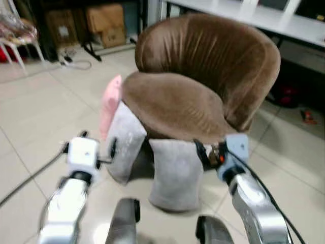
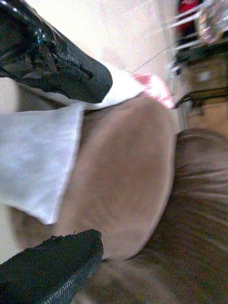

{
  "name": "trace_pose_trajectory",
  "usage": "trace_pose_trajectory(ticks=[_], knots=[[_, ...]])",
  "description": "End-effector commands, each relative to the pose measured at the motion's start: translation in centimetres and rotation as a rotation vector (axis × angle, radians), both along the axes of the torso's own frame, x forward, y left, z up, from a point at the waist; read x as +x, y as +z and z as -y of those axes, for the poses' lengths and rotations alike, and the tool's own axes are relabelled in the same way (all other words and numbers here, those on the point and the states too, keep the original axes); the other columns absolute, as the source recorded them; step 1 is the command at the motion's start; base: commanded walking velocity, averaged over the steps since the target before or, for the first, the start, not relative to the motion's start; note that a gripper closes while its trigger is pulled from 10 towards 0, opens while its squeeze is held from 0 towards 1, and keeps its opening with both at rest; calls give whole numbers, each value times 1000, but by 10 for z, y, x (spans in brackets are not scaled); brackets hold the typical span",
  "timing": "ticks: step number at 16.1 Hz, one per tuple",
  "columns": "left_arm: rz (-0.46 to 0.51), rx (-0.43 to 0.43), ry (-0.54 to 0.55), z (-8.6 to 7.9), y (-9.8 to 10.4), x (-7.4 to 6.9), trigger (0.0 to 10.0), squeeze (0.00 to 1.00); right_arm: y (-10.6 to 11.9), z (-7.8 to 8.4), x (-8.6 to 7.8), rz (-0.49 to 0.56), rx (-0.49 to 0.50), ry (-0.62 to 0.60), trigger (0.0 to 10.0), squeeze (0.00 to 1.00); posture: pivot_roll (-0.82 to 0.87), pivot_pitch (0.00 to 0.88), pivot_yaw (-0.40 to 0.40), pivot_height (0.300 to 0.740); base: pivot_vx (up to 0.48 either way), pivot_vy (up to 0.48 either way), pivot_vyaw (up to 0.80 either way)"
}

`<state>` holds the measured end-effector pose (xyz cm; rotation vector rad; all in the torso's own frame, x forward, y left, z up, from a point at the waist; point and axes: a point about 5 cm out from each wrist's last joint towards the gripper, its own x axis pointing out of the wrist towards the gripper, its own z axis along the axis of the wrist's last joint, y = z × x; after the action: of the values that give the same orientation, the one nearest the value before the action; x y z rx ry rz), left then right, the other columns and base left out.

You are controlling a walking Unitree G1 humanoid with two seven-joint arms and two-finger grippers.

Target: Move the pillow to the sofa from floor

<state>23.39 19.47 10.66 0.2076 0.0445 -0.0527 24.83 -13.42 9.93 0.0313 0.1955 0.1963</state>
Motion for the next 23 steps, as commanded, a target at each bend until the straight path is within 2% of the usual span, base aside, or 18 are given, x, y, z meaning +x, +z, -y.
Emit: trace_pose_trajectory(ticks=[1,6,7,8,9,10,12,13,14,15,16,17,18,19,20,21,22,23], knots=[[12,-20,-34,10,2,2,10000,0,-6,9,-2,-26,-20,-26,10000,1000,14,0,-46,600,341,0,0],[-4,-40,-42,11,1,1,10000,20,-6,8,-1,-28,-14,-29,10000,1000,14,0,-41,600,365,0,0],[-13,-55,-45,11,1,1,10000,816,-7,9,-1,-30,-15,-42,7490,1000,13,0,-39,600,364,0,0],[-15,-63,-44,11,1,1,10000,1000,-7,9,-1,-29,-12,-41,1098,1000,14,0,-39,600,360,0,0],[-15,-61,-44,11,1,1,10000,1000,-7,9,-1,-26,-2,-35,1098,1000,14,0,-39,600,360,0,0],[-14,-56,-43,11,1,2,10000,1000,-7,8,-2,-23,2,-28,0,1000,14,0,-39,600,345,0,0],[-13,-49,-42,10,2,2,10000,1000,-7,8,-2,-26,-11,-31,0,1000,15,0,-39,600,319,0,0],[-14,-46,-42,10,2,2,10000,1000,-8,9,-2,-31,-26,-37,10000,1000,16,0,-39,600,285,0,0],[-15,-45,-42,11,2,2,10000,1000,-9,9,-2,-33,-33,-40,10000,855,16,0,-39,600,274,0,0],[-16,-41,-44,11,2,2,10000,1000,-10,10,-1,-37,-43,-41,10000,639,16,0,-38,600,255,0,0],[-16,-38,-44,11,2,2,10000,1000,-10,10,-1,-37,-44,-40,10000,573,16,0,-38,600,240,0,0],[-17,-31,-44,11,2,2,10000,1000,-11,9,-1,-41,-42,-37,10000,0,17,0,-37,600,0,0,0],[-19,-28,-40,11,2,2,10000,1000,-11,7,-2,-48,-23,-31,10000,0,16,0,-34,600,0,0,0],[-24,-33,-36,11,1,2,10000,882,-9,5,-2,-32,8,-16,3529,0,16,0,-34,600,0,0,0],[-25,-35,-35,10,1,2,10000,882,-8,5,-2,-25,15,-12,3529,0,16,0,-34,600,0,0,0],[-3,-34,-38,10,2,1,0,416,-6,4,-3,-17,20,-9,0,0,15,0,-33,600,0,0,0],[8,-38,-47,11,3,1,0,353,-7,4,-3,-19,17,-11,0,0,16,0,-32,600,0,0,0],[-3,-46,-53,11,2,1,0,188,-7,5,-3,-19,16,-14,0,0,15,0,-32,600,0,0,0]])
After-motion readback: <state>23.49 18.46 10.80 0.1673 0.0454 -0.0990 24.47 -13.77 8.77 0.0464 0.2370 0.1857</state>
